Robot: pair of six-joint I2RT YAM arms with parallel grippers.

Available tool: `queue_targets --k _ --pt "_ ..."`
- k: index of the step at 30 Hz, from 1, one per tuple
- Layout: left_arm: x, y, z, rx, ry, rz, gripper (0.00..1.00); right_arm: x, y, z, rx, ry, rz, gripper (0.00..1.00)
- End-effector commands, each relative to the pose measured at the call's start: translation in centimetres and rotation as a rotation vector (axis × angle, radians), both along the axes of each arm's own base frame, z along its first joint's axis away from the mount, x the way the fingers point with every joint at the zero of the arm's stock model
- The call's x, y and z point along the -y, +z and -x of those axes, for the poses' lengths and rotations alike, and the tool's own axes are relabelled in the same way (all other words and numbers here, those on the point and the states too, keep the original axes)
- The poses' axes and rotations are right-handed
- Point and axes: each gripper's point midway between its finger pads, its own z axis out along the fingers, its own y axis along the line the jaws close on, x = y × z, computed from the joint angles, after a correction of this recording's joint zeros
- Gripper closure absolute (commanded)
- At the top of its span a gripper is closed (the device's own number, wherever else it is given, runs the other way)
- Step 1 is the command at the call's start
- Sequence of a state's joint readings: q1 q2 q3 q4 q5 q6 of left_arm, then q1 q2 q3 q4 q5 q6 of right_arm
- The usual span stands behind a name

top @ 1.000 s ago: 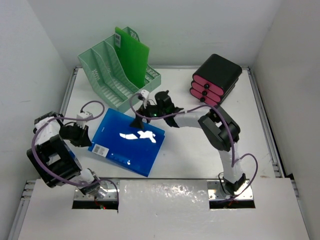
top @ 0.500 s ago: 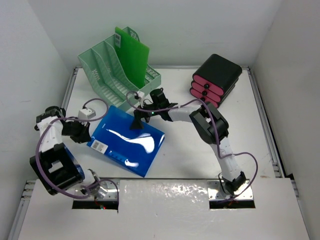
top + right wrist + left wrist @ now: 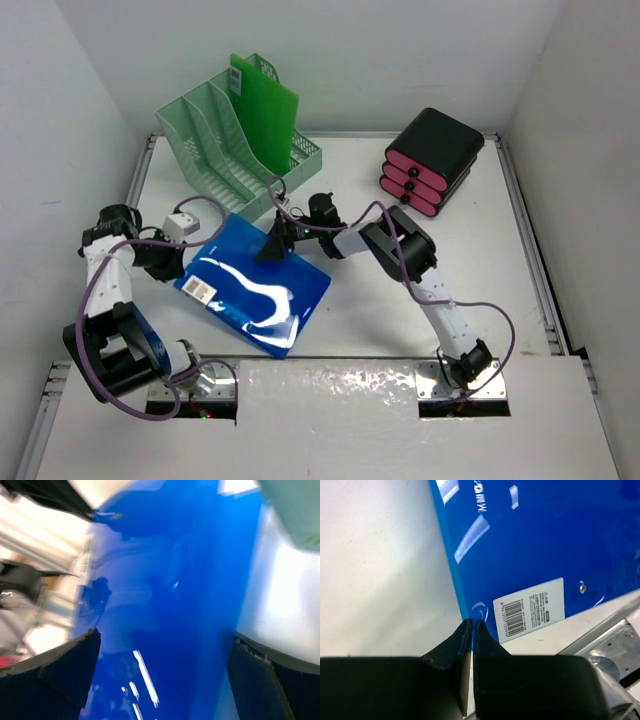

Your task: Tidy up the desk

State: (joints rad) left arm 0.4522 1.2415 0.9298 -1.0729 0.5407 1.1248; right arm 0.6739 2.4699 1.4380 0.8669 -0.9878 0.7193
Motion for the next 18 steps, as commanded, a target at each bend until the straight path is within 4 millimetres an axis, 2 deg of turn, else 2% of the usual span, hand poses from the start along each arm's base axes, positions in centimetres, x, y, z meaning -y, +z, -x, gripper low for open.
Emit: queue_targets --k 1,2,5,6,7,8,9,10,11,12,14,18 --pt "-0.3 -0.1 -2.0 0.074 0.000 -0.018 1.00 -0.8 4.3 3.7 -0.041 0.157 -0.194 0.01" --pt "-0.3 -0.1 -2.1 0.079 0.003 -0.021 1.00 -0.9 4.5 3.7 -0.034 0.166 -0.210 0.02" --pt "-0.5 0.1 -2.8 0.096 0.018 -0.024 1.00 -0.8 2.9 4.5 -0.063 0.167 -0.169 0.07" --pt "-0.6 0.3 -3.1 0.107 0.022 -0.025 1.00 -0.8 3.2 4.7 -0.047 0.165 -0.160 0.10" --pt "-0.6 0.4 -3.3 0.110 0.025 -0.025 1.00 -1.0 2.6 4.9 0.016 0.165 -0.152 0.16" --pt "-0.6 0.5 -3.4 0.115 0.028 -0.024 1.00 -0.8 0.6 5.1 -0.049 0.141 -0.065 0.35" --pt "-0.7 0.7 -3.8 0.127 0.032 -0.024 1.00 -1.1 0.4 5.0 0.043 0.142 -0.047 0.46" --pt "-0.7 0.8 -3.9 0.131 0.034 -0.024 1.00 -1.3 -0.5 5.5 0.056 0.148 -0.007 0.56" --pt "-0.6 0.8 -4.0 0.135 0.039 -0.017 1.00 -1.1 -2.2 5.8 0.010 0.132 0.084 0.78" --pt "-0.6 0.9 -4.2 0.143 0.036 -0.019 1.00 -1.1 -2.7 5.8 0.053 0.138 0.101 0.86" --pt "-0.3 0.8 -4.3 0.145 0.030 -0.010 1.00 -1.2 -2.4 6.2 0.064 0.130 0.099 1.00" --pt "-0.1 0.0 -4.0 0.128 0.027 -0.006 1.00 -1.4 -0.9 5.6 0.043 0.076 0.039 1.00"
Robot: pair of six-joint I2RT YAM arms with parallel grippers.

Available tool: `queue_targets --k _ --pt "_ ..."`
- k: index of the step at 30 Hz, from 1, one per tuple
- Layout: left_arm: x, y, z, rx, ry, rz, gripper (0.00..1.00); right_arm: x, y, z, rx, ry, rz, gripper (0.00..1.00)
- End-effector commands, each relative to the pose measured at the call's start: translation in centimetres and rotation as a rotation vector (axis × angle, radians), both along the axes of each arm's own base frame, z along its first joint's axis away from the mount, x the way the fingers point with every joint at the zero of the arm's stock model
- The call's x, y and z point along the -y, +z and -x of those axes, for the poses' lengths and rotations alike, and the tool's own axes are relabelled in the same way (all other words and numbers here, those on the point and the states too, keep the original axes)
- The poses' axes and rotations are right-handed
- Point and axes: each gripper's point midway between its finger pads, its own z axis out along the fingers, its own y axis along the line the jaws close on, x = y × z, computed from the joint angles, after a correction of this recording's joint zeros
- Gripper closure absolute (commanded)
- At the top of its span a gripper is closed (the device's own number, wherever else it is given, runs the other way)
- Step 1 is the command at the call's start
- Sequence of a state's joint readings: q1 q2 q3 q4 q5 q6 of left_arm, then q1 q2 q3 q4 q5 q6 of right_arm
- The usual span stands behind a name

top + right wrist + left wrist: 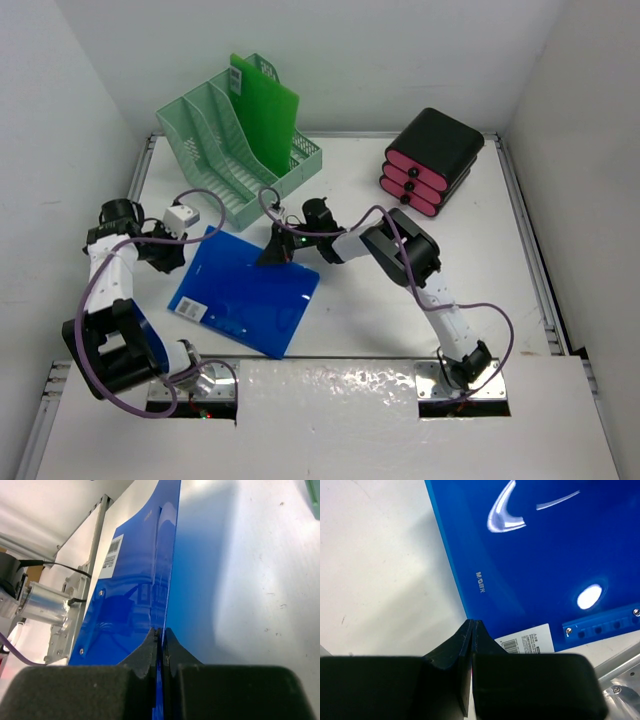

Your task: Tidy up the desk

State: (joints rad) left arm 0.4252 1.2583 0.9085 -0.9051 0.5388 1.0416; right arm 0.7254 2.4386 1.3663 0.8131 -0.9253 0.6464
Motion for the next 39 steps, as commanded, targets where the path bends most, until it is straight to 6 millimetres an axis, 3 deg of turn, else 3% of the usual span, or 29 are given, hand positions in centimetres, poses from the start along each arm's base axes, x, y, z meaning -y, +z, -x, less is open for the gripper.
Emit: queue_targets --k 1,4,6,7,8,9,10,15,16,20,24,25,27,28,30,33,38,39 --pt "0.3 0.2 -1.1 0.041 -0.013 0.010 1.00 -0.9 1.3 2.9 0.044 0.069 -0.037 1.00" --pt "0.0 0.5 -1.5 0.048 0.009 -0.001 1.00 -0.8 1.8 2.8 0.072 0.058 -0.059 1.00" --pt "-0.3 1.7 -2.0 0.074 0.010 0.001 0.91 -0.7 3.2 2.7 0.117 0.045 -0.088 1.00" --pt "-0.2 2.2 -2.2 0.089 0.000 0.008 0.75 -0.2 3.1 3.0 0.129 0.036 -0.086 1.00" --pt "-0.2 3.3 -2.8 0.124 -0.010 0.027 0.66 -0.1 4.5 3.0 0.159 0.028 -0.099 1.00" --pt "-0.2 3.8 -3.1 0.145 -0.021 0.036 0.57 0.3 3.9 3.3 0.175 0.020 -0.073 1.00" --pt "0.4 4.3 -3.5 0.176 -0.073 0.061 0.44 0.3 5.4 3.3 0.241 0.020 -0.086 1.00" --pt "3.3 4.0 -3.7 0.270 -0.259 0.172 0.16 0.5 6.5 5.4 0.383 0.055 -0.040 1.00" --pt "3.6 4.0 -3.8 0.286 -0.273 0.184 0.15 0.8 5.7 5.9 0.377 0.069 0.006 1.00" --pt "4.6 4.9 -4.8 0.344 -0.329 0.211 0.15 0.6 6.3 6.5 0.435 0.081 0.014 1.00" --pt "5.9 4.2 -4.0 0.312 -0.385 0.255 0.16 0.8 6.8 7.0 0.472 0.081 0.009 1.00" --pt "5.9 3.6 -4.1 0.291 -0.367 0.271 0.21 0.9 7.4 7.1 0.487 0.080 -0.003 1.00" --pt "6.2 3.1 -3.7 0.257 -0.369 0.297 0.36 1.1 7.6 7.4 0.492 0.085 -0.015 1.00" --pt "6.9 2.8 -2.7 0.214 -0.394 0.348 0.49 1.0 7.9 7.4 0.502 0.085 -0.026 1.00" --pt "8.0 2.9 -1.1 0.184 -0.456 0.418 0.58 1.0 8.0 7.5 0.506 0.096 -0.035 1.00" --pt "9.5 2.7 0.1 0.147 -0.507 0.493 1.00 1.0 8.1 7.9 0.504 0.117 -0.048 1.00" --pt "9.3 3.8 -0.5 0.169 -0.483 0.464 1.00 1.5 7.7 7.5 0.568 0.131 0.006 1.00" --pt "9.1 4.4 -0.9 0.187 -0.464 0.447 1.00 1.6 7.2 7.4 0.553 0.139 0.054 0.95"
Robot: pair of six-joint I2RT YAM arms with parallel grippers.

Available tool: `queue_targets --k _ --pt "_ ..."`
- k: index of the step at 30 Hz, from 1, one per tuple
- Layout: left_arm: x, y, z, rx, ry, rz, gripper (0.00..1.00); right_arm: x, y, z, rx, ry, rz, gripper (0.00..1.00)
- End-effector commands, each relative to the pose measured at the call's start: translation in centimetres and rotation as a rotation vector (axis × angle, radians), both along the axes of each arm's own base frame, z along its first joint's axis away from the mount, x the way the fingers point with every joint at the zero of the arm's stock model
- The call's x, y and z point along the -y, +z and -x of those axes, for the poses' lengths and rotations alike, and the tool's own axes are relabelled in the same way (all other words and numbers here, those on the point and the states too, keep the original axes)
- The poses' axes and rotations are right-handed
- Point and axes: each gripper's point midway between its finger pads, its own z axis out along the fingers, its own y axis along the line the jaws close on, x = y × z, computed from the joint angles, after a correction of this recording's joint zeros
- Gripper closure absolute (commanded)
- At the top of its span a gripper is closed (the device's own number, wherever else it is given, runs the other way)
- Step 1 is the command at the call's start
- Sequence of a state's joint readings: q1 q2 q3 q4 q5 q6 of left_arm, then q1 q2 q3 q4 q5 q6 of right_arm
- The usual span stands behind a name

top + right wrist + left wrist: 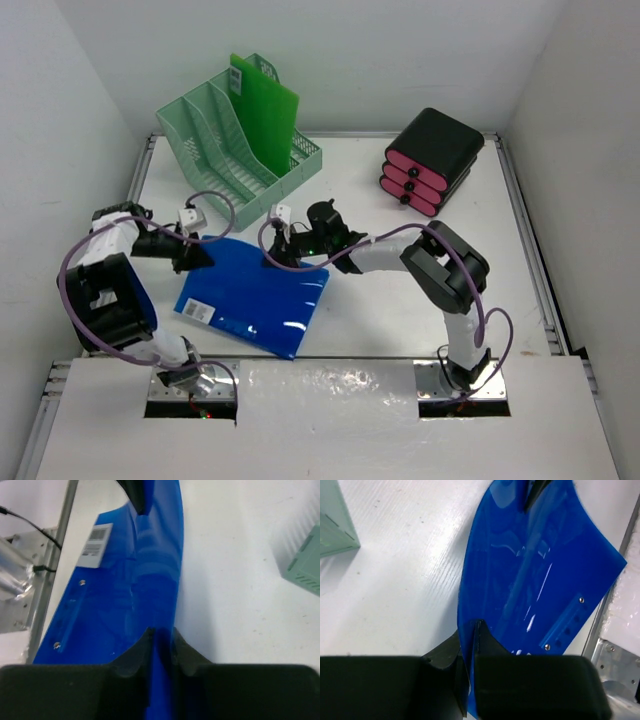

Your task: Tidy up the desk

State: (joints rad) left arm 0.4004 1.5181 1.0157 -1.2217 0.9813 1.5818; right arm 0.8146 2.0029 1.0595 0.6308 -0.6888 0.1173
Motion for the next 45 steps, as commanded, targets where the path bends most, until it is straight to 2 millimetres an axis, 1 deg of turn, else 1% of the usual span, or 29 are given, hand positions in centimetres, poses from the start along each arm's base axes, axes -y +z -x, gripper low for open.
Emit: queue_targets --k 1,2,3,5,6,7,8,9,10,11,14,15,18,21,22,23,25,26,29,30,31,32,33,35,36,38,40,44,45 --pt "1.4 4.6 -1.9 0.124 0.054 0.039 1.00 -0.8 0.6 4.0 0.043 0.173 0.068 0.82" --pt "1.4 5.2 -2.4 0.146 0.075 0.014 1.00 -0.9 0.6 3.6 0.102 0.191 0.090 0.65" --pt "1.8 6.6 -2.9 0.202 0.108 -0.009 1.00 -1.3 0.5 4.2 0.097 0.222 0.135 0.62" --pt "2.3 7.4 -2.5 0.279 0.092 -0.059 1.00 -2.0 0.5 4.9 0.157 0.281 0.156 0.53" --pt "2.8 7.8 -2.0 0.312 0.072 -0.065 1.00 -2.4 0.6 5.0 0.153 0.307 0.160 0.52" --pt "3.7 8.2 -0.6 0.322 0.003 -0.052 1.00 -2.7 0.6 5.3 0.150 0.330 0.154 0.51" --pt "4.0 8.5 -0.2 0.311 -0.022 -0.038 1.00 -3.1 1.3 5.6 0.142 0.360 0.136 0.51" --pt "4.3 9.0 0.5 0.305 -0.060 -0.031 1.00 -3.3 0.4 5.5 0.125 0.372 0.152 0.51" --pt "4.4 9.1 0.5 0.298 -0.070 -0.015 1.00 -3.5 0.3 5.4 0.130 0.382 0.157 0.54" --pt "4.5 9.2 0.4 0.302 -0.074 -0.013 1.00 -3.6 0.4 5.4 0.111 0.394 0.171 0.66" --pt "4.2 9.8 -0.2 0.325 -0.049 -0.025 1.00 -3.8 0.5 5.6 0.085 0.405 0.167 0.91" --pt "4.1 10.0 -0.3 0.337 -0.047 -0.035 1.00 -3.8 1.3 5.9 0.080 0.405 0.149 1.00" --pt "4.2 10.9 -0.5 0.356 -0.036 -0.032 1.00 -3.3 1.7 6.5 0.090 0.387 0.101 1.00" --pt "3.7 12.1 -1.9 0.350 0.044 -0.024 1.00 -3.0 3.3 6.8 0.094 0.362 0.052 1.00" --pt "3.5 12.5 -2.3 0.348 0.068 -0.027 0.92 -2.6 3.7 7.2 0.059 0.346 0.047 1.00" --pt "3.2 13.1 -2.8 0.358 0.088 -0.034 0.74 -2.6 4.3 7.2 0.066 0.339 0.024 1.00" --pt "3.0 13.8 -3.1 0.359 0.113 -0.039 0.63 -1.8 5.1 7.5 0.037 0.312 0.007 1.00" --pt "3.1 14.7 -3.0 0.367 0.111 -0.038 0.52 -1.8 6.1 7.2 0.058 0.295 -0.027 1.00" --pt "3.7 17.9 -2.8 0.405 0.106 0.004 0.28 -1.0 7.9 6.0 0.033 0.212 -0.054 1.00" --pt "3.7 18.8 -2.9 0.414 0.119 0.009 0.25 -0.4 7.5 5.7 0.029 0.181 -0.041 1.00" --pt "3.6 20.3 -3.3 0.436 0.145 0.010 0.03 0.0 8.2 5.5 0.048 0.164 -0.055 1.00" --pt "3.0 21.6 -4.3 0.427 0.231 0.018 0.02 0.2 8.4 5.7 0.055 0.161 -0.061 1.00" --pt "2.5 22.3 -4.9 0.427 0.286 0.015 0.02 0.9 7.6 5.8 0.045 0.149 -0.049 1.00" --pt "0.9 24.1 -6.4 0.424 0.427 -0.002 0.02 1.5 8.2 5.8 0.064 0.124 -0.059 1.00" --pt "0.5 24.4 -6.7 0.424 0.462 -0.013 0.01 1.9 7.7 6.0 0.053 0.115 -0.049 1.00" --pt "-0.3 25.2 -7.0 0.437 0.512 -0.030 0.01 2.6 8.4 5.8 0.075 0.085 -0.063 1.00" --pt "-0.6 26.1 -7.2 0.443 0.552 -0.023 0.00 3.3 8.2 5.8 0.084 0.054 -0.068 1.00" --pt "-2.5 26.6 -7.9 0.466 0.661 -0.076 0.00 4.7 10.4 5.4 0.112 -0.012 -0.121 1.00" --pt "-2.9 26.4 -8.1 0.465 0.683 -0.088 0.01 5.1 11.7 5.6 0.140 -0.022 -0.150 1.00"
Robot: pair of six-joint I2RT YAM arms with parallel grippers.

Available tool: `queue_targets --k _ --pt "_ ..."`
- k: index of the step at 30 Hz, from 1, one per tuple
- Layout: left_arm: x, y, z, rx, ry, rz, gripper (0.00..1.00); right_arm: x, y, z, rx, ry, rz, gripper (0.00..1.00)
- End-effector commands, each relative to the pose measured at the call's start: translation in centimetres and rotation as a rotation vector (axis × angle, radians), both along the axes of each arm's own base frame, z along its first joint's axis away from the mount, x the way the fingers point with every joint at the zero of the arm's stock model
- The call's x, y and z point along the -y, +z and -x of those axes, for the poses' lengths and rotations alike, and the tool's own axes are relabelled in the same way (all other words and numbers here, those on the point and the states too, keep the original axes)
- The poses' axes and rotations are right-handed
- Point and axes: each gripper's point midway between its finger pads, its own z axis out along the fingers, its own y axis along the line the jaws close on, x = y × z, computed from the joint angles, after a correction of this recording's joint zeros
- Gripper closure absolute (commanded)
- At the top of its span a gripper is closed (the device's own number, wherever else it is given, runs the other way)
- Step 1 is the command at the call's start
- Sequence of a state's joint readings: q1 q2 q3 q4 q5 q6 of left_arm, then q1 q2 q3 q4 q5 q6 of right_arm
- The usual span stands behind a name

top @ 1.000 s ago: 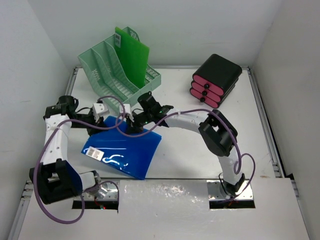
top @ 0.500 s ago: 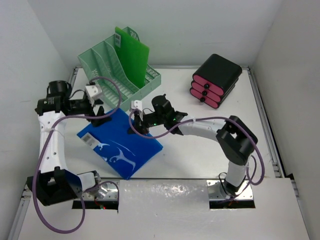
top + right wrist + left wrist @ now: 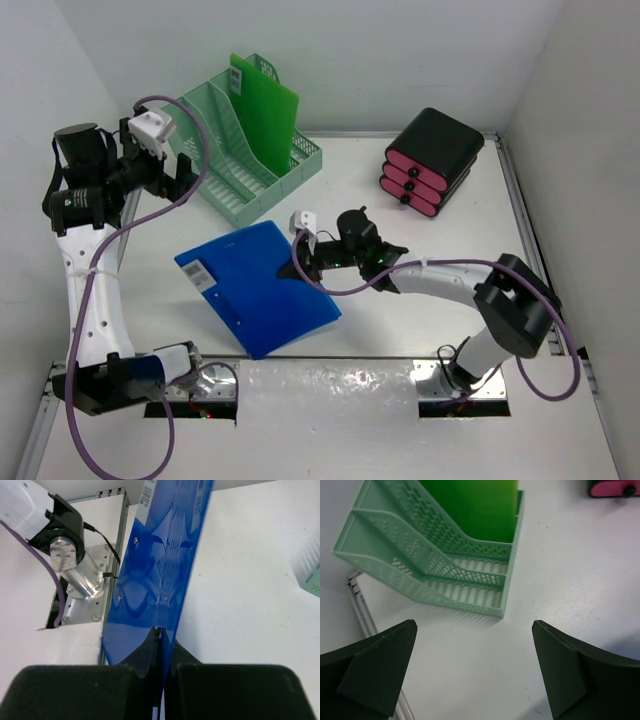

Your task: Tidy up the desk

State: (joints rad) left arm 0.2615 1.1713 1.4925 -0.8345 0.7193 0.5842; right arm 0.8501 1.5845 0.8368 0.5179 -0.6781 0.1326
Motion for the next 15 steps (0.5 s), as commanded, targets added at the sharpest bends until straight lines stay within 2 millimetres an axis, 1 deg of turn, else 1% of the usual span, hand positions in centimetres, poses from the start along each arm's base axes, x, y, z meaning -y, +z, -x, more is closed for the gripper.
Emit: queue_targets --k 1,2,3,5,6,10,13,14,15 --pt "-2.4 1.5 -1.1 0.054 0.158 -0.016 0.01 1.0 4.2 -0.6 0.107 -0.054 -0.102 1.00" --pt "-2.9 1.1 -1.2 0.047 0.184 -0.025 0.00 1.4 4.4 -0.7 0.115 -0.076 -0.104 1.00" --pt "-3.4 0.3 -1.3 0.032 0.203 -0.026 0.01 1.8 5.8 -0.6 0.142 -0.087 -0.130 1.00" --pt "-4.1 -0.1 -1.7 0.031 0.229 -0.027 0.00 2.2 6.4 -0.8 0.165 -0.114 -0.142 1.00" --pt "-4.5 -0.3 -1.8 0.030 0.243 -0.023 0.00 2.4 7.3 -0.8 0.184 -0.117 -0.165 1.00" --pt "-5.1 -1.2 -2.0 0.013 0.261 -0.025 0.00 1.9 9.2 -0.9 0.193 -0.114 -0.205 1.00" --pt "-5.4 -3.5 -1.8 -0.016 0.266 -0.040 0.00 2.0 9.5 -0.7 0.204 -0.101 -0.209 1.00" --pt "-5.6 -5.3 -1.7 -0.053 0.275 -0.037 0.00 2.0 9.5 -0.8 0.205 -0.106 -0.203 1.00" --pt "-6.0 -6.0 -1.7 -0.067 0.288 -0.040 0.00 2.1 9.4 -1.1 0.208 -0.121 -0.197 1.00"
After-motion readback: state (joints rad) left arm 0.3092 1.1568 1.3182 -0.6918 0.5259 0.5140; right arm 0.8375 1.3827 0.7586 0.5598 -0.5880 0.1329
